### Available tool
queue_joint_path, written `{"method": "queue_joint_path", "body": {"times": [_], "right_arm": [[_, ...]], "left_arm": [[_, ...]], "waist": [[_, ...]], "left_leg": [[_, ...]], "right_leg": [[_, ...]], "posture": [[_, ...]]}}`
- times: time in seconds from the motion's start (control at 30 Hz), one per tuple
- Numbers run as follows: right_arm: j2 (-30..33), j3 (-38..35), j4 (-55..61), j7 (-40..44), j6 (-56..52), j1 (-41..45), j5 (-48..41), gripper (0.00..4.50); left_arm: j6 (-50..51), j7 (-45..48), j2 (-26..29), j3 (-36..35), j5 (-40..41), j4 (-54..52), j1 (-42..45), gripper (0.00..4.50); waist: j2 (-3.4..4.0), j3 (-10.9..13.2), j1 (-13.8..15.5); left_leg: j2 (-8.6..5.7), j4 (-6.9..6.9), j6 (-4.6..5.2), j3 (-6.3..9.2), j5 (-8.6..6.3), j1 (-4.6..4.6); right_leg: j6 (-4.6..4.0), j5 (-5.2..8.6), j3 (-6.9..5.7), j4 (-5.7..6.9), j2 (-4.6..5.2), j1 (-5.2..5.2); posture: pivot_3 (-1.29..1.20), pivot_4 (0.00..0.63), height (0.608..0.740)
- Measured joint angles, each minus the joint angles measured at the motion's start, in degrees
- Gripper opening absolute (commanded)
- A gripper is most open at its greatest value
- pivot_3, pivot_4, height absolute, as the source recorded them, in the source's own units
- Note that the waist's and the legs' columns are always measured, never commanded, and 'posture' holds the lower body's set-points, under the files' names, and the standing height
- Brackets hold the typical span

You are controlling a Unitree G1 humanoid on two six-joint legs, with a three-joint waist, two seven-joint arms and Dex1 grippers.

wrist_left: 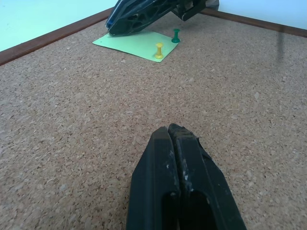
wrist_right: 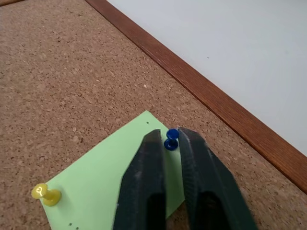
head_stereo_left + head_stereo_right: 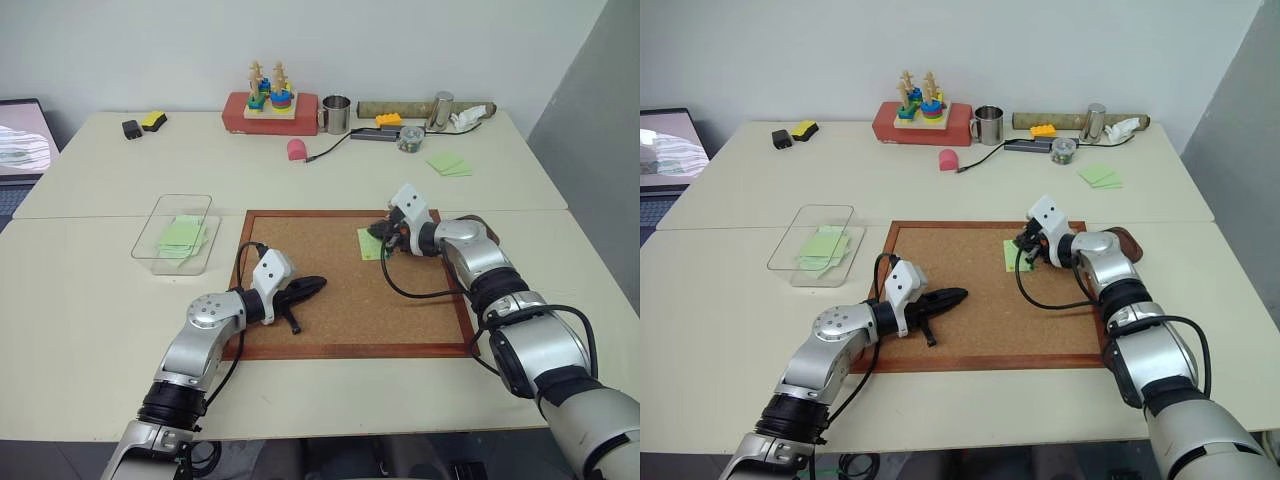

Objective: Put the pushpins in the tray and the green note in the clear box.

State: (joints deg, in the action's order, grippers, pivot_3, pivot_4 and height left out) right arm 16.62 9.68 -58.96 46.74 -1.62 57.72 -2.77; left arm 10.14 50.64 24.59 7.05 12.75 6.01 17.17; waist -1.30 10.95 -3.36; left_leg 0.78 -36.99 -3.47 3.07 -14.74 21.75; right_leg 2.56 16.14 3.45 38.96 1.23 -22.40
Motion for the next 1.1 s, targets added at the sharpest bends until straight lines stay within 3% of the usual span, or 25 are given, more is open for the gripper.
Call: {"method": "queue_joint_path", "body": {"times": [0.4, 0.8, 0.9, 1.1], "right_arm": [[-0.51, -3.24, 0.65, 1.62, -2.79, -0.03, -1.12, 0.02], [-0.18, -6.68, 18.01, 4.08, -11.1, -3.77, -5.61, 0.02], [1.59, -7.26, 23.62, 3.14, -13.36, -6.08, -5.77, 0.02], [11.99, -8.58, 40.55, -0.59, -17.61, -14.62, -3.71, 0.02]], "left_arm": [[0.42, 0.0, 0.0, -0.02, 0.0, -0.96, -0.61, 0.0], [0.48, 0.04, 0.02, 0.51, -0.27, -0.5, -0.38, 0.0], [0.48, 0.04, 0.01, 0.66, -0.3, -0.46, -0.47, 0.0], [0.46, 0.04, 0.01, 1.47, -0.37, -0.88, -0.7, 0.0]], "waist": [[0.01, 0.0, -0.01], [0.17, -0.11, 0.1], [0.18, -0.12, 0.13], [0.19, -0.16, 0.47]], "left_leg": [[0.0, 0.01, 0.0, 0.0, 0.0, 0.01], [-0.01, 0.01, 0.0, 0.01, 0.0, 0.01], [-0.02, 0.01, 0.0, 0.02, 0.0, 0.02], [-0.03, 0.05, 0.01, 0.03, -0.01, 0.05]], "right_leg": [[0.0, 0.0, 0.0, 0.0, 0.0, -0.01], [0.0, 0.0, -0.01, -0.01, 0.01, 0.0], [0.0, 0.0, -0.01, -0.01, 0.02, 0.0], [0.03, 0.02, -0.03, -0.11, 0.03, 0.02]], "posture": [[0.0, 0.15, 0.74], [0.0, 0.15, 0.74], [0.0, 0.15, 0.74], [0.0, 0.15, 0.74]]}}
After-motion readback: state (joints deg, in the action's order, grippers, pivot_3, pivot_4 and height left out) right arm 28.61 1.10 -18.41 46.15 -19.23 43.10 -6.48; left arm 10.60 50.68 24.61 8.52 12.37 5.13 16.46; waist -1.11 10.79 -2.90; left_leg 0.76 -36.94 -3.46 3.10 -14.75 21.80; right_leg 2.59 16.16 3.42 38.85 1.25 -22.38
